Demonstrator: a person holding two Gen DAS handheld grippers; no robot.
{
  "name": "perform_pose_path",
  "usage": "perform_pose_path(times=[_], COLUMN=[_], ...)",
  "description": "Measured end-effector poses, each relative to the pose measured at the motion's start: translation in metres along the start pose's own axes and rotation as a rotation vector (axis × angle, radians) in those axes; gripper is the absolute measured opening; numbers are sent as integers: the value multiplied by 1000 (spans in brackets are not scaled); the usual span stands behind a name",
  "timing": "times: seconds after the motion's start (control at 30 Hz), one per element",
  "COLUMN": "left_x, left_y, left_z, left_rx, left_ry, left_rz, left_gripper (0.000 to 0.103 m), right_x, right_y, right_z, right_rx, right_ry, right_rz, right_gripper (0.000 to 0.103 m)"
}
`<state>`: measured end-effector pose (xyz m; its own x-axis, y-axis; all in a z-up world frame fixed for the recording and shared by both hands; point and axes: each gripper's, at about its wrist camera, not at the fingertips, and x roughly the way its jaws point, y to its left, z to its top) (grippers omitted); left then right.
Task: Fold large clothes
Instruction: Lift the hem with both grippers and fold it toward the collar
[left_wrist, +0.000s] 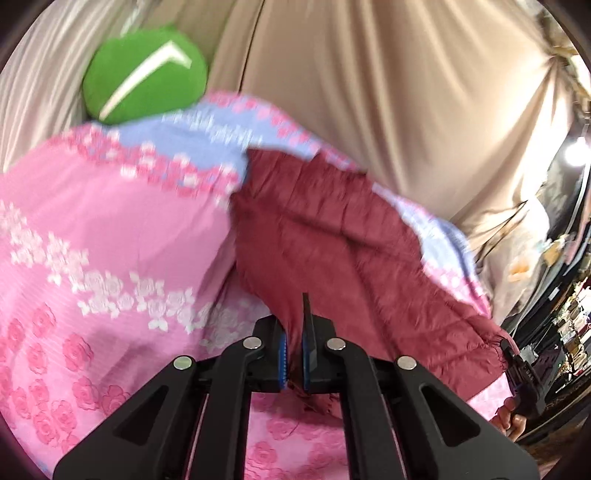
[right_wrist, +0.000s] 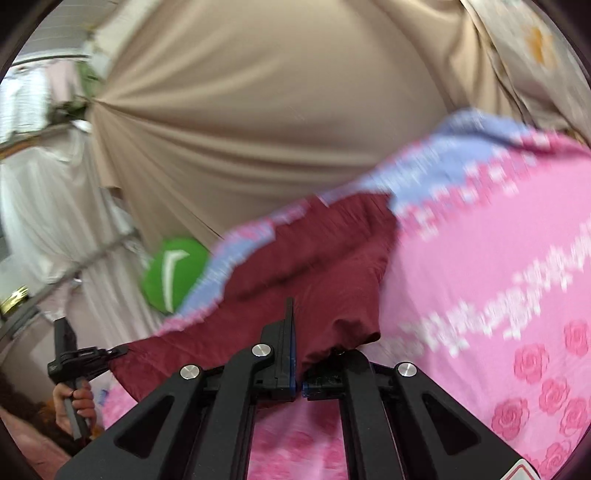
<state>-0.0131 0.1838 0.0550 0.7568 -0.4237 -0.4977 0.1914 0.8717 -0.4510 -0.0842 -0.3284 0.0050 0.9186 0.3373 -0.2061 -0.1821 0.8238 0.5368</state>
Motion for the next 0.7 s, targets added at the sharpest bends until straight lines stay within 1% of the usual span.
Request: perform_pose_path(times=[0.1, 0.27, 0.43, 0.5, 0.57, 0.63, 0.7], left_x=[-30, -75, -115, -121, -120, -107, -84], left_y=[-11, -21, -33, -36, -40, -42, -40], left_z=[8, 12, 12, 16, 19, 26, 35], left_rx=[10, 1, 20, 27, 35, 46, 50], left_ry=[-83, -196, -301, -321, -324, -305, -272], left_rz=[-26, -54, -70, -82, -85, -75, -54], left_gripper=[4, 4, 4, 4, 4, 4, 4], right_x=[-16, -52, -90, -100, -101, -93, -74], right_y=[17, 40, 50, 51, 47, 45, 40], right_z=[11, 27, 40, 44, 48, 52, 58], right_rx=[-60, -138, -155, -144, -117, -101, -89], right_ry=[-56, -147, -238, -275, -292, -289, -268], right_rz=[37, 104, 167, 187, 203, 192, 167], right_gripper=[2, 2, 2, 2, 2, 2, 2])
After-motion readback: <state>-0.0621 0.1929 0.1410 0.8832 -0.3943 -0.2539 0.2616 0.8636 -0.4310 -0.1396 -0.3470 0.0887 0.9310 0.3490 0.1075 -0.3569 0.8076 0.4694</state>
